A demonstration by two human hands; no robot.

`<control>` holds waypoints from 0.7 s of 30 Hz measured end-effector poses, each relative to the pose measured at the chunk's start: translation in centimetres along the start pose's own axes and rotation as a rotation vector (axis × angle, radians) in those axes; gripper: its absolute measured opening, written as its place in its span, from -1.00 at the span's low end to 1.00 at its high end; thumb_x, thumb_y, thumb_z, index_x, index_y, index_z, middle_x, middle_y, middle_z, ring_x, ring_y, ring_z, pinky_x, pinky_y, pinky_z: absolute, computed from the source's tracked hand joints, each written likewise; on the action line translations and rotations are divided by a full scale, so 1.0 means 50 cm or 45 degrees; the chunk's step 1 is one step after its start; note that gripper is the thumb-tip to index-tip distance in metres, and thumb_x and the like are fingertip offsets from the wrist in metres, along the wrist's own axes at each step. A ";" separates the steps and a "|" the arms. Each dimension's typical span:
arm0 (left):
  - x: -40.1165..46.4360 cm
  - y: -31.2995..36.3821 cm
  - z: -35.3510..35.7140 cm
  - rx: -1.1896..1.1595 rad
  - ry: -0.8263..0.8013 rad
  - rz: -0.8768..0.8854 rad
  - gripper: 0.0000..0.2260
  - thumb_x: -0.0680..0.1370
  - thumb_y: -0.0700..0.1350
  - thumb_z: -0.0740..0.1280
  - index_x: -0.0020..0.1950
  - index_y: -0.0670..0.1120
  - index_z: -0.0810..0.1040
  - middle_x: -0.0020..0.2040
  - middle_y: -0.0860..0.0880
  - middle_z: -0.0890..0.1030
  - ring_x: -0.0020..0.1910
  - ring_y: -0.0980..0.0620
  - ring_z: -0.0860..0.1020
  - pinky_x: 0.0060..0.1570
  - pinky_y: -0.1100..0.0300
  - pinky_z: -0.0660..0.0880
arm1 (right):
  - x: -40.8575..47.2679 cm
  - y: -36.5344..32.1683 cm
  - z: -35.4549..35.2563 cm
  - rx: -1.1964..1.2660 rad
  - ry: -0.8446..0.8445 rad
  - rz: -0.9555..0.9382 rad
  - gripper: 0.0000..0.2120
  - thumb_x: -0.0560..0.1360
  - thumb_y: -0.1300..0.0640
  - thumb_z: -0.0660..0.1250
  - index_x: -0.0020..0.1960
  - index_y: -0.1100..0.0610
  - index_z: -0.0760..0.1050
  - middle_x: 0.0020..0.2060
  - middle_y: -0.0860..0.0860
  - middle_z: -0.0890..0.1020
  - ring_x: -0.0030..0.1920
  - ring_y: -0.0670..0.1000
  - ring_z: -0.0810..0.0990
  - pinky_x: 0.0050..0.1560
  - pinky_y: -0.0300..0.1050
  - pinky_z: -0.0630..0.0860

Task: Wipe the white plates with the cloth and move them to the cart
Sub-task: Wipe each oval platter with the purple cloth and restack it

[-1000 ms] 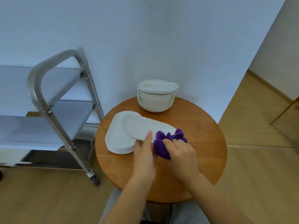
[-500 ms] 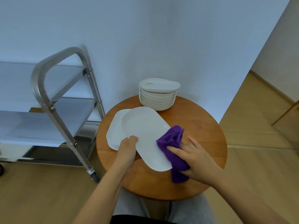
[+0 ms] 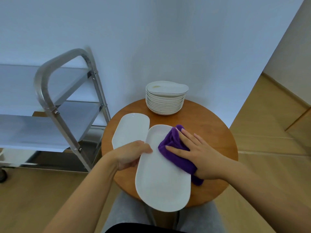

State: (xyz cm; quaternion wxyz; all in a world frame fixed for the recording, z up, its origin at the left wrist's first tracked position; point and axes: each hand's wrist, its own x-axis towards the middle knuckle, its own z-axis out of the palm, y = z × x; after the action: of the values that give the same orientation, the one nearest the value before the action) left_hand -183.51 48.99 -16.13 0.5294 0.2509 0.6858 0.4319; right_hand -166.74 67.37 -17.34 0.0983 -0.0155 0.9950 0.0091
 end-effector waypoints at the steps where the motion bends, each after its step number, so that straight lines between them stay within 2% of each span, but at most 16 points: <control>1: 0.003 -0.001 0.001 -0.008 0.015 0.012 -0.86 0.56 -0.05 0.27 0.11 0.04 0.48 -0.05 0.02 0.67 -0.04 0.00 0.65 -0.11 0.17 0.60 | 0.002 0.000 -0.002 0.042 -0.013 0.006 0.11 0.43 0.13 0.38 0.24 -0.44 -0.58 0.32 -0.15 -0.55 0.29 -0.09 -0.66 0.39 0.01 -0.41; 4: 0.014 -0.003 0.002 -0.072 0.089 0.067 -0.81 0.56 -0.04 0.25 0.17 0.01 0.44 0.07 -0.10 0.61 0.05 -0.09 0.60 0.03 0.04 0.57 | 0.000 -0.012 0.004 0.224 0.013 0.001 0.06 0.44 0.10 0.39 0.28 -0.44 -0.49 0.38 -0.22 -0.42 0.27 -0.25 -0.63 0.38 -0.11 -0.38; 6: 0.020 -0.005 0.005 -0.225 0.223 0.111 -0.88 0.57 -0.06 0.24 0.10 0.04 0.42 0.04 -0.11 0.58 0.02 -0.10 0.58 -0.01 0.03 0.57 | -0.003 -0.027 0.009 0.353 0.048 0.004 0.00 0.44 0.15 0.40 0.36 -0.42 -0.33 0.43 -0.27 -0.28 0.27 -0.35 -0.58 0.35 -0.18 -0.39; 10: 0.031 -0.019 0.008 -0.447 0.349 0.129 -0.89 0.55 -0.07 0.26 0.05 0.05 0.38 0.01 -0.12 0.56 -0.03 -0.10 0.57 -0.13 0.07 0.56 | -0.012 -0.071 0.033 0.457 0.157 0.063 -0.16 0.44 0.24 0.38 0.49 -0.26 0.00 0.52 -0.18 0.04 0.36 -0.32 -0.23 0.36 -0.15 -0.39; 13: 0.033 -0.033 0.016 -0.549 0.419 0.079 -0.84 0.53 -0.07 0.30 0.07 0.05 0.39 -0.02 -0.11 0.57 -0.08 -0.09 0.58 -0.26 0.10 0.55 | -0.029 -0.093 0.043 0.644 0.277 0.094 -0.32 0.45 0.23 0.39 0.38 -0.28 0.22 0.38 -0.30 0.26 0.33 -0.39 -0.01 0.40 -0.22 -0.32; 15: 0.029 -0.036 0.014 -0.720 0.335 0.008 -0.77 0.54 0.03 0.28 0.16 -0.01 0.43 -0.02 -0.15 0.61 -0.12 -0.10 0.62 -0.33 0.08 0.57 | -0.039 -0.100 0.026 0.895 0.353 0.128 -0.48 0.44 0.18 0.43 0.16 -0.34 0.36 0.15 -0.44 0.41 0.22 -0.48 0.22 0.44 -0.24 -0.09; 16: 0.025 -0.036 0.013 -0.728 0.250 -0.033 -0.68 0.56 0.13 0.21 0.17 -0.06 0.46 -0.05 -0.17 0.65 -0.18 -0.10 0.64 -0.33 0.08 0.59 | -0.043 -0.100 0.015 1.091 0.424 0.154 -0.56 0.41 0.18 0.47 0.07 -0.29 0.44 0.01 -0.41 0.53 0.12 -0.45 0.38 0.40 -0.26 0.13; 17: 0.026 -0.039 0.012 -0.626 0.193 -0.066 -0.53 0.56 0.25 0.12 0.14 -0.11 0.51 -0.10 -0.18 0.68 -0.24 -0.10 0.66 -0.33 0.09 0.59 | -0.047 -0.096 0.003 1.336 0.522 0.181 -0.62 0.37 0.21 0.51 0.01 -0.20 0.52 -0.09 -0.31 0.62 0.02 -0.35 0.52 0.24 -0.28 0.35; 18: 0.031 -0.043 0.013 -0.463 0.208 -0.080 -0.39 0.52 0.35 0.03 0.08 -0.13 0.56 -0.15 -0.18 0.69 -0.28 -0.09 0.66 -0.32 0.12 0.60 | -0.052 -0.088 -0.009 1.597 0.622 0.201 -0.66 0.32 0.26 0.53 0.00 -0.05 0.57 -0.14 -0.17 0.67 -0.06 -0.21 0.60 0.05 -0.27 0.48; 19: 0.035 -0.046 0.020 -0.300 0.289 -0.060 -0.31 0.46 0.42 0.00 0.01 -0.14 0.60 -0.18 -0.14 0.70 -0.29 -0.07 0.67 -0.31 0.15 0.59 | -0.056 -0.078 -0.018 1.825 0.701 0.205 -0.65 0.28 0.29 0.52 0.01 0.07 0.57 -0.15 -0.05 0.69 -0.09 -0.09 0.64 -0.07 -0.23 0.53; 21: 0.042 -0.057 0.028 -0.073 0.610 0.018 -0.31 0.32 0.47 0.06 -0.09 -0.09 0.61 -0.19 -0.08 0.69 -0.25 -0.02 0.66 -0.27 0.17 0.58 | -0.058 -0.055 -0.024 2.180 0.768 0.176 -0.59 0.26 0.32 0.50 0.09 0.20 0.54 -0.10 0.09 0.69 -0.06 0.06 0.66 -0.13 -0.14 0.59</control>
State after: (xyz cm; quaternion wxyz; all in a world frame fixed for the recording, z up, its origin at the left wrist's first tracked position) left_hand -182.51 49.71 -19.77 0.3555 0.1310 0.7774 0.5021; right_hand -164.05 64.67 -15.63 -0.1890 0.1208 0.6439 -0.7315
